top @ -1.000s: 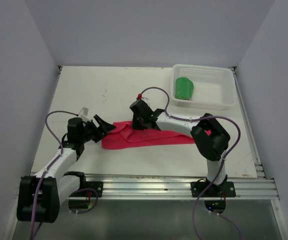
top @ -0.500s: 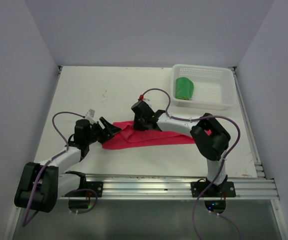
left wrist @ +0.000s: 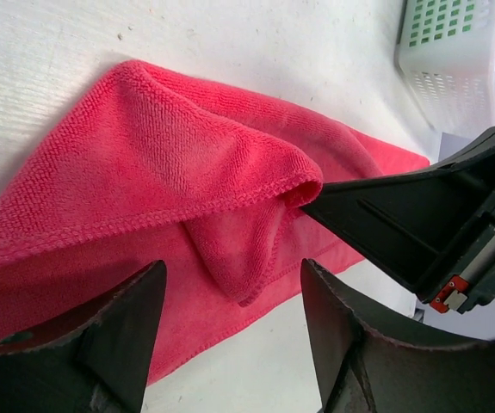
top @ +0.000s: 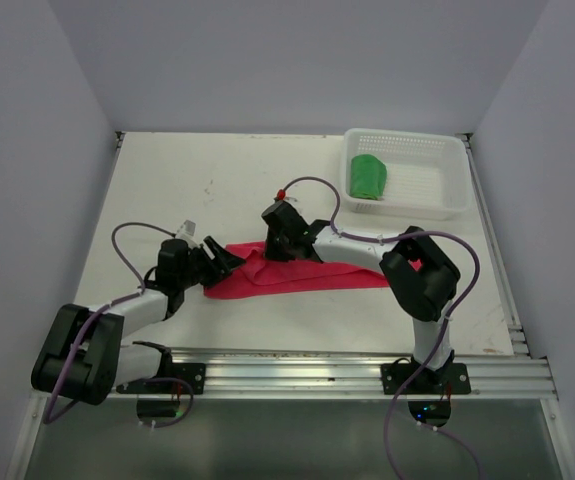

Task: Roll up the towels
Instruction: Fold the towel

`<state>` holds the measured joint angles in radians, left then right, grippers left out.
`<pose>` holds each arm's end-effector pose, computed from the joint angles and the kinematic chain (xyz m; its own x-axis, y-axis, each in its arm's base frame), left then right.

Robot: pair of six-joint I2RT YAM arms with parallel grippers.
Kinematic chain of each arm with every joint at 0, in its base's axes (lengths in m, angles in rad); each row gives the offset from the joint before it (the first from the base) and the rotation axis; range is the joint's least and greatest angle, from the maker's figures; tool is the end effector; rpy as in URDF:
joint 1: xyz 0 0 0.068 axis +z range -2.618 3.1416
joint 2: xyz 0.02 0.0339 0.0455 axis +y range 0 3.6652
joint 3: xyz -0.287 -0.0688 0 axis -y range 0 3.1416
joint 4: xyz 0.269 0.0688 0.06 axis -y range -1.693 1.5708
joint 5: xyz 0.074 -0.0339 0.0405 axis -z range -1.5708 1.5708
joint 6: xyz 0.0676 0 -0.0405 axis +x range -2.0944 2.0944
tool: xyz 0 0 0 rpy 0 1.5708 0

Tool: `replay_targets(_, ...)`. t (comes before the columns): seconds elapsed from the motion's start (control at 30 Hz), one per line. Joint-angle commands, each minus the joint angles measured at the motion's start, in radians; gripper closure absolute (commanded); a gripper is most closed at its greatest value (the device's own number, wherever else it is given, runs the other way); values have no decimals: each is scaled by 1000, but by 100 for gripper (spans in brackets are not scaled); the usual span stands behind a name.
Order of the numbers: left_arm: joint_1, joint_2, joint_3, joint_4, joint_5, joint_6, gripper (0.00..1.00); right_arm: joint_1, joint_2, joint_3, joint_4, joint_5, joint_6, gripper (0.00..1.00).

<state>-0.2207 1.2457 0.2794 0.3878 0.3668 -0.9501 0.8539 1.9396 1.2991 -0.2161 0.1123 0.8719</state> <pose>0.2341 -0.0774 0.1233 -0.7149 -0.6179 -0.3275 -0.1447 0.5889 -0.7952 0.3129 0.3474 0.1619 -0.8560 0.1757 -0.4862 -0.0708 0.8917 0.4470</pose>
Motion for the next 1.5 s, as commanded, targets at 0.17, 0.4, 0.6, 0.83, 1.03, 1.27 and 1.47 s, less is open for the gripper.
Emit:
replay_targets(0.17,-11,63,35,83,-74,43,37,-7,-41,-12,32,-10,6,100)
replay_targets(0.4,-14,64,72,59,-111,79,42,-9,-44,-23,32,-14,-2,100)
replay_targets(0.6,-14,57,89,57,-131,82,47,-9,-37,-27,37,-22,-2,100)
replay_targets(0.83,-14,75,81,57,-131,96,50,-7,-45,-21,40,-37,-1,100)
replay_targets(1.03,-14,38,60,3,-143,109,50,-7,-50,-21,44,-40,-2,100)
replay_targets(1.27,-14,35,43,-7,-172,100,50,-7,-48,-35,67,-59,10,100)
replay_targets(1.47,-14,78,69,3,-178,33,50,-9,-50,-43,70,-62,9,100)
